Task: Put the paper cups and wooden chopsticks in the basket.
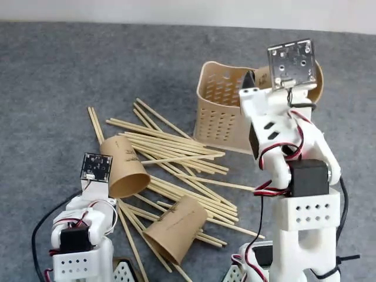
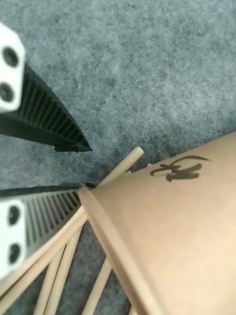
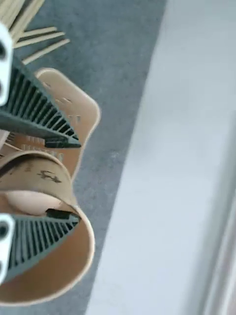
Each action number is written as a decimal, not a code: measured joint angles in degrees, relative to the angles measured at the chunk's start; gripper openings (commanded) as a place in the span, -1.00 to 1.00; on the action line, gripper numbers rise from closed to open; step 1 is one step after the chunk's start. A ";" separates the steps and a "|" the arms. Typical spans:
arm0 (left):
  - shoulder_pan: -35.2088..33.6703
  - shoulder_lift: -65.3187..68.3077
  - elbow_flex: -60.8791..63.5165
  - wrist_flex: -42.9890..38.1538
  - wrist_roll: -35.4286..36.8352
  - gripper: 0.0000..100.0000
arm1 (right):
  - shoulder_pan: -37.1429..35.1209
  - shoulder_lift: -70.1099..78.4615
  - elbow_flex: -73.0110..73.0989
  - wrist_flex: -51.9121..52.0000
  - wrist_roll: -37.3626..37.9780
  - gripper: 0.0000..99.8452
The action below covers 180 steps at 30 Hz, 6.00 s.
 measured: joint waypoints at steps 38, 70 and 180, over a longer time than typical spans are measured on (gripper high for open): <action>0.00 0.00 0.00 0.00 0.00 -0.76 | -2.20 -25.58 20.84 16.62 -0.18 -0.58; 0.00 0.00 0.00 0.00 0.00 -0.76 | 17.85 -60.13 48.35 28.84 -0.18 -0.99; 13.63 24.00 -18.64 -19.25 -16.97 -0.83 | 22.95 -60.13 77.27 20.66 -0.18 -0.99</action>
